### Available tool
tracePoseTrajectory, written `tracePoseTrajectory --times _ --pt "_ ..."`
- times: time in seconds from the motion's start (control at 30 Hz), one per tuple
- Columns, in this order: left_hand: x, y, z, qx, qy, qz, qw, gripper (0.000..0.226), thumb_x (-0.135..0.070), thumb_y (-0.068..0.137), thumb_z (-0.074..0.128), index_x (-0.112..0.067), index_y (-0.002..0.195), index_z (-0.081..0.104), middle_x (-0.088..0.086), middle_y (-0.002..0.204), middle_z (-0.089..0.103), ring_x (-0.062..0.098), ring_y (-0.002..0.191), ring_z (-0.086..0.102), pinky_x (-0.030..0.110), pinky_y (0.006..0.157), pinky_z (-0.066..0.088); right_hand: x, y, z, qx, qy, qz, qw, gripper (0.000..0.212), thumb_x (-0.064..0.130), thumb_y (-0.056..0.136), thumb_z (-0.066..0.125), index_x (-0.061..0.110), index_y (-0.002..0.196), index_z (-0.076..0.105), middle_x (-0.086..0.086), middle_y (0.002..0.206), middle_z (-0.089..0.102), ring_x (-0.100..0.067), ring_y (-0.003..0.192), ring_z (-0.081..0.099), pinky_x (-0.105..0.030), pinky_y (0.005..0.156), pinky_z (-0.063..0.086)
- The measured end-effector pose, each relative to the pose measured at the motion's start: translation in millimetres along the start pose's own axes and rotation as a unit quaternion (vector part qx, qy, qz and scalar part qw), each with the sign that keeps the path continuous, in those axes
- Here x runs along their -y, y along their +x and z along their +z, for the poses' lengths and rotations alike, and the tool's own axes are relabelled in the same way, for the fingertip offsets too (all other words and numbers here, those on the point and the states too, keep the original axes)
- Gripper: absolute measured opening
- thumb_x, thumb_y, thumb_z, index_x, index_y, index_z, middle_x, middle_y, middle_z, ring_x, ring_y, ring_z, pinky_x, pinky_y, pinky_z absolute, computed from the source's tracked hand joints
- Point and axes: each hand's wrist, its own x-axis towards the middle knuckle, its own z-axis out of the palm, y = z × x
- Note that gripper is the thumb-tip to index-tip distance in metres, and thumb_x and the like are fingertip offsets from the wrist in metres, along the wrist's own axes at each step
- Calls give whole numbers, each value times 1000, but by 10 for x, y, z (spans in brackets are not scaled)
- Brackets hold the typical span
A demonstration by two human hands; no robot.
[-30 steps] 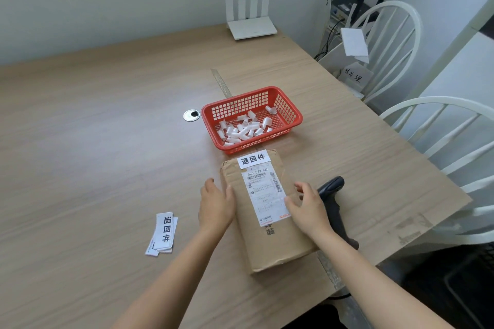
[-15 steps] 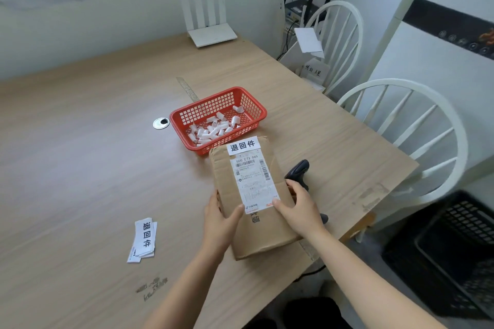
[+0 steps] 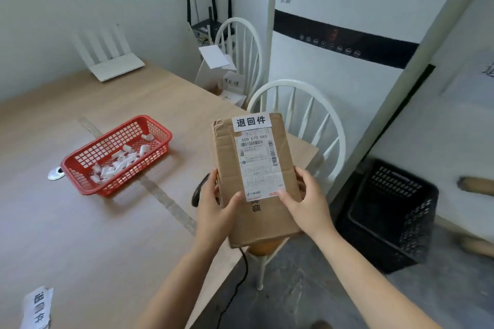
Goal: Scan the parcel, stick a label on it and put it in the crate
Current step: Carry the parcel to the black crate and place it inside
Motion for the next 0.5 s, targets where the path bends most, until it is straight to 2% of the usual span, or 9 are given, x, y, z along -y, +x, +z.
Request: tracePoseTrajectory --times 0.1,0.17,0.23,0.3,0.37,0.5 --pt "-162 -25 632 40 -3 12 999 67 -29 76 68 -32 135 37 -9 135 50 8 117 49 36 98 45 -312 61 -590 -34 -1 23 999 54 24 80 68 19 128 44 8 124 53 -9 113 48 -29 96 43" --pt "-248 -41 1068 65 -8 18 998 72 -33 73 68 -32 137 35 -10 134 48 8 117 47 40 100 46 -546 86 -972 -60 -11 39 997 58 26 79 69 18 131 44 4 128 54 -12 116 50 -33 99 44" --pt "-298 -38 1450 90 -12 18 996 68 -39 69 65 -41 130 36 -13 129 50 9 118 49 46 101 47 -757 99 -1291 -80 -20 53 995 60 27 78 70 19 131 43 1 130 54 -14 116 51 -34 99 45" --pt "-321 -25 1850 123 -4 18 992 63 -40 69 65 -47 125 36 -11 129 54 10 118 53 47 100 49 -968 92 -1625 -103 -21 65 992 61 27 78 70 19 132 43 1 130 54 -13 115 51 -31 97 44" --pt "-382 -45 2206 152 4 11 988 66 -46 68 65 -51 128 36 -9 132 54 13 118 55 47 97 51 -1163 79 -1919 -123 -22 83 989 62 27 78 70 19 133 42 1 130 53 -13 117 50 -32 98 44" --pt "-536 -24 2797 206 49 42 976 72 -30 80 67 -30 142 30 -6 137 48 12 122 48 46 103 46 -1469 57 -2362 -167 -12 129 977 63 28 78 69 20 134 41 2 132 53 -13 119 50 -38 101 45"
